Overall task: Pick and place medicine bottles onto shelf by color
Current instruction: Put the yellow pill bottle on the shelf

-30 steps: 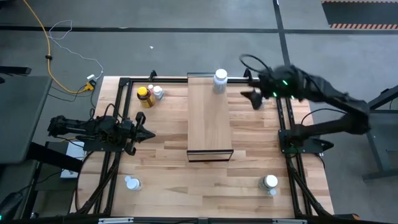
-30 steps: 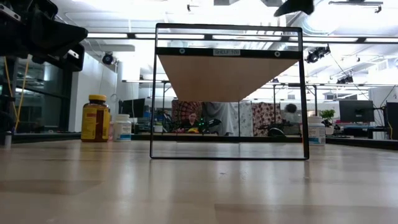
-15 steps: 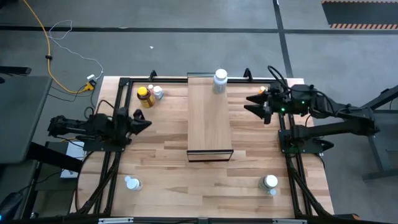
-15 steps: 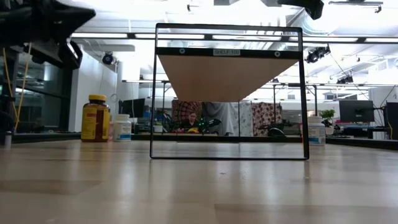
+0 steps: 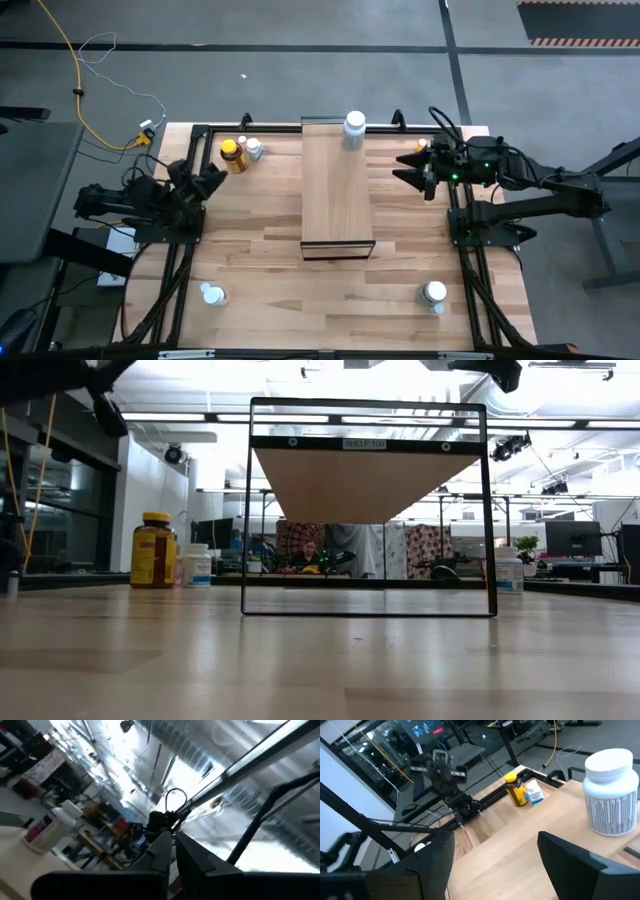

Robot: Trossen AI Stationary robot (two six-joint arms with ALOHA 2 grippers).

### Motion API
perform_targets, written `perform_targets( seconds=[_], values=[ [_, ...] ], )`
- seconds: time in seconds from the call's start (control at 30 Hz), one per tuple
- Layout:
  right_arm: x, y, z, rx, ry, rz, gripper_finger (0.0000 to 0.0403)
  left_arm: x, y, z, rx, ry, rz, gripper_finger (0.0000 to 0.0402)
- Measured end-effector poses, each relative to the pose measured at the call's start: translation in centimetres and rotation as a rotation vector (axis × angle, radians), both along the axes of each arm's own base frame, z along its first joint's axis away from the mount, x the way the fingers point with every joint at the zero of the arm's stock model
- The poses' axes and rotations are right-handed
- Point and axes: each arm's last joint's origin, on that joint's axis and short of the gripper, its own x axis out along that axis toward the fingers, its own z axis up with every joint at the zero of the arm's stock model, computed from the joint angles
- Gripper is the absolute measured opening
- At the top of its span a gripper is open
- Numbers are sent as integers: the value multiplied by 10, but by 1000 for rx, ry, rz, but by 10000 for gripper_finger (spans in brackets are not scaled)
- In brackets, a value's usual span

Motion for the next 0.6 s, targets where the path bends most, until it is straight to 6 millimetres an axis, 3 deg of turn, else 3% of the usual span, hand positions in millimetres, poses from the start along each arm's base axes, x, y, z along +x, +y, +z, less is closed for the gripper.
perform_targets(
  seconds=[0.2, 0.4, 0.6],
  values=[
    [-1, 0, -5, 5, 54, 1, 252, 7, 2, 49, 81, 304, 106, 88],
    [-2, 0, -7, 6, 72, 2, 198, 5, 10, 101, 97, 667, 370, 172],
    [-3, -1, -9, 2, 96, -36, 165, 10, 20, 118, -23, 982, 505, 236]
  ],
)
